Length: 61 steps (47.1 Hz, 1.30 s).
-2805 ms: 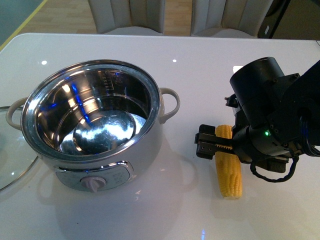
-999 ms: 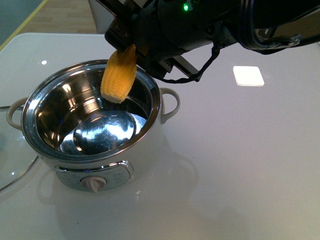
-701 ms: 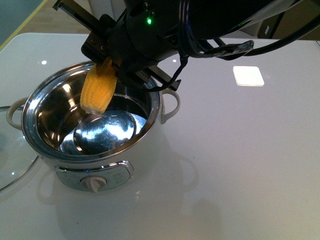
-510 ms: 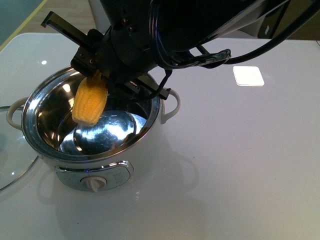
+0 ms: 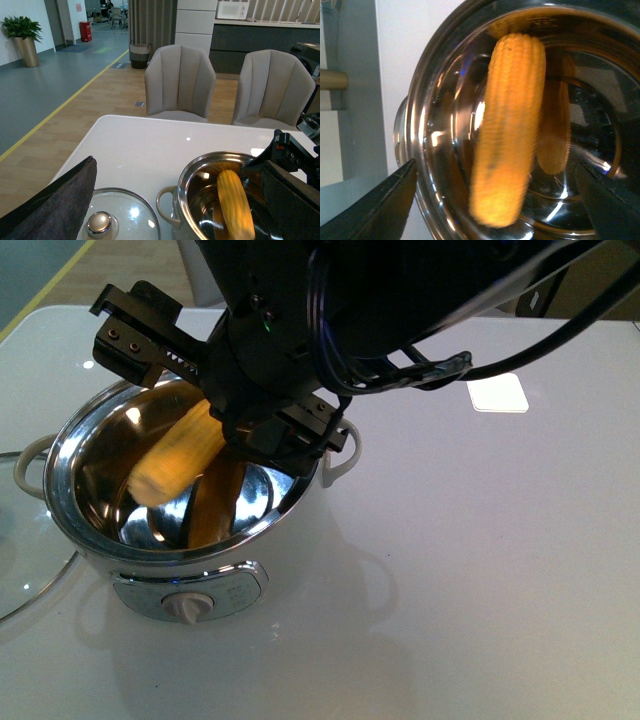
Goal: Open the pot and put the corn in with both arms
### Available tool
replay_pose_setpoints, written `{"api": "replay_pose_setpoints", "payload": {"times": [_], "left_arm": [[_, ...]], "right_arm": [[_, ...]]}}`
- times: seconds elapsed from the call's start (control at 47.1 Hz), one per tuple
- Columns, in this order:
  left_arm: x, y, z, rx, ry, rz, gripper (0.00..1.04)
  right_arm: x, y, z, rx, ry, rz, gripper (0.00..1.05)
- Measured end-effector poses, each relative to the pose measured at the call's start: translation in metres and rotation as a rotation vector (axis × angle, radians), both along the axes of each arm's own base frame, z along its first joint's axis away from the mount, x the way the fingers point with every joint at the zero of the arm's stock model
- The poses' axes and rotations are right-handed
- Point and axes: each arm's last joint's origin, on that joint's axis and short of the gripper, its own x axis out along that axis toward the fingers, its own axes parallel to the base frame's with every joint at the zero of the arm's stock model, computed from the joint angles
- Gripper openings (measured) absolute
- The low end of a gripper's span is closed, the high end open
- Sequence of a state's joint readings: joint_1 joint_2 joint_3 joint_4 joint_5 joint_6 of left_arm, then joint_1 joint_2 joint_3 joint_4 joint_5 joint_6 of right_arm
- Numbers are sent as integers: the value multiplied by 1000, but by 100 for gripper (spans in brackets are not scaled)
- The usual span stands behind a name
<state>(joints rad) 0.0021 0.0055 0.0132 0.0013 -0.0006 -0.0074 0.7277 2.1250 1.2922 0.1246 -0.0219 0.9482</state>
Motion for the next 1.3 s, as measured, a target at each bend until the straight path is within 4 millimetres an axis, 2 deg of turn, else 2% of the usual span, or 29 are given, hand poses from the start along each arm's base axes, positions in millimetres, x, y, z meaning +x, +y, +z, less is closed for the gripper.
{"api": "replay_pose_setpoints", "payload": {"times": [0.128, 0.319, 0.468, 0.765, 0.871, 1.126, 1.296], "left_arm": [[0, 0, 0, 0, 0, 0, 98], [0, 0, 0, 0, 0, 0, 98], [0, 0, 0, 0, 0, 0, 98], [0, 0, 0, 0, 0, 0, 98], [0, 0, 0, 0, 0, 0, 98], [0, 0, 0, 0, 0, 0, 98], [0, 0, 0, 0, 0, 0, 98]], "right_arm": [[-4, -11, 1, -34, -17, -22, 96], [-21, -59, 27, -211, -176, -111, 96], [-45, -113, 56, -308, -290, -233, 96], [-90, -165, 83, -448, -388, -339, 96], [-115, -191, 92, -521, -427, -411, 96], [-157, -225, 95, -579, -450, -551, 96], [-169, -232, 94, -567, -458, -580, 96]]}}
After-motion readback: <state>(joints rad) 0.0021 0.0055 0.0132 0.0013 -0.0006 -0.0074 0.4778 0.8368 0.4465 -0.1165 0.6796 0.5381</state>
